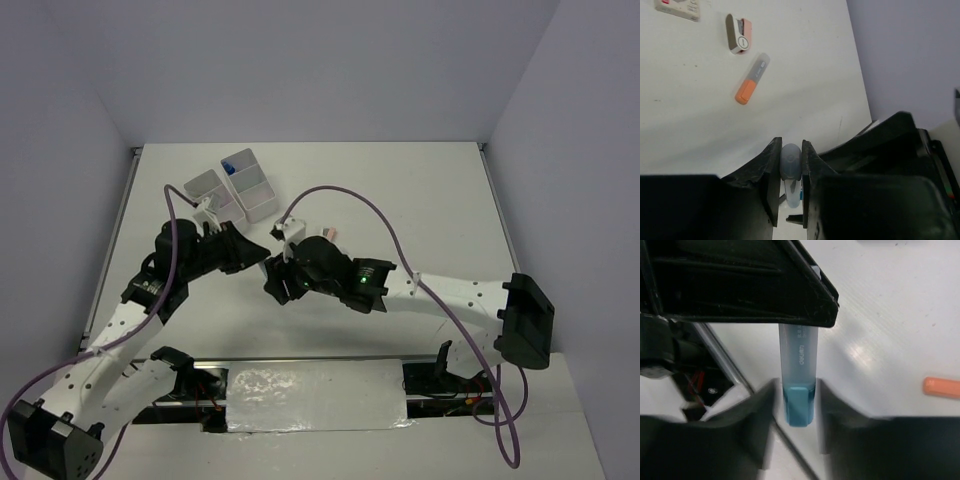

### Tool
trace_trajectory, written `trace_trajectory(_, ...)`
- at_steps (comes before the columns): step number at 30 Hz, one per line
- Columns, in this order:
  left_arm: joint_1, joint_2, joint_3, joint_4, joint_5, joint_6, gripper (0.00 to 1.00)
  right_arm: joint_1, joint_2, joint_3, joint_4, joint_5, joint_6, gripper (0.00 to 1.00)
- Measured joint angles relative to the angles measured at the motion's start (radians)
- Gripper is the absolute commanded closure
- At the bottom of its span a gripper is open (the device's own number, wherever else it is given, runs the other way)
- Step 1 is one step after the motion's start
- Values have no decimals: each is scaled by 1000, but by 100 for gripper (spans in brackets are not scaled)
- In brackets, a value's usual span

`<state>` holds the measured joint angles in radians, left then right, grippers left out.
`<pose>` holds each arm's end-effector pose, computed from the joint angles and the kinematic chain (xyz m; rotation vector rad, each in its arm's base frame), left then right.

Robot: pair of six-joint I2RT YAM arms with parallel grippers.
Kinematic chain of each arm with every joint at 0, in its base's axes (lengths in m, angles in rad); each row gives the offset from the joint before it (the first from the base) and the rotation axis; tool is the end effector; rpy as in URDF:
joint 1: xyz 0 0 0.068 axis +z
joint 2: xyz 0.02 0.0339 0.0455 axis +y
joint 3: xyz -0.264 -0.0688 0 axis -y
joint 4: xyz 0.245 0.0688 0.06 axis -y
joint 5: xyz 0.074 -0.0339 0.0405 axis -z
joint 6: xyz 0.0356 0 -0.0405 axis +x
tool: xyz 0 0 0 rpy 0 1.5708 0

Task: Sort the stationery into containers
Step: Place the pen in the storage box.

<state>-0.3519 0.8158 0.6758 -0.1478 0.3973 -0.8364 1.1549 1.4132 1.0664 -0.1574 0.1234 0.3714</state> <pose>0.1759 -0.0793 0.3007 -0.1868 2.0029 -1.1635 0.1354 0.2956 0.2946 -0.7557 2.0367 0.7889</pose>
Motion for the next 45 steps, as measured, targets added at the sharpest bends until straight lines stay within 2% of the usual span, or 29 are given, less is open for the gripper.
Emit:
trace_trajectory(2, -4, 1, 26, -35, -39, 18, 100, -9, 0, 0, 14, -4, -3, 15)
trace_trajectory(4, -6, 8, 65, -71, -104, 31, 100, -20, -5, -1, 26, -6, -11, 13)
trace_trajectory(5, -6, 14, 85, -84, -136, 42, 100, -31, -11, -3, 30, -7, -13, 1)
trace_trajectory(10, -6, 76, 158, -110, -361, 72, 100, -116, -156, -62, 5, 30, -21, 0)
trace_trajectory(15, 0, 201, 229, -105, -688, 124, 100, -207, -413, -151, -5, 50, -20, 0)
trace_trajectory(19, 24, 309, 237, 31, -907, 179, 100, -215, -534, -214, -14, 48, -20, 0)
trace_trajectory(24, 44, 467, 237, 256, -1096, 259, 100, -217, -565, -290, -58, 37, -21, 0)
trace_trajectory(30, 44, 611, 238, 494, -1197, 373, 100, -220, -603, -333, -107, 6, -27, 0)
trace_trajectory(37, 44, 692, 238, 668, -1240, 447, 95, -222, -612, -332, -119, -27, -65, 0)
trace_trajectory(40, 44, 731, 238, 716, -1250, 465, 88, -224, -612, -329, -126, -35, -78, 0)
trace_trajectory(43, 44, 763, 232, 719, -1259, 465, 74, -225, -616, -327, -127, -43, -85, 0)
trace_trajectory(44, 44, 766, 222, 722, -1260, 463, 64, -227, -618, -327, -127, -48, -87, 0)
trace_trajectory(45, 44, 766, 208, 727, -1263, 460, 58, -229, -620, -327, -127, -52, -91, 0)
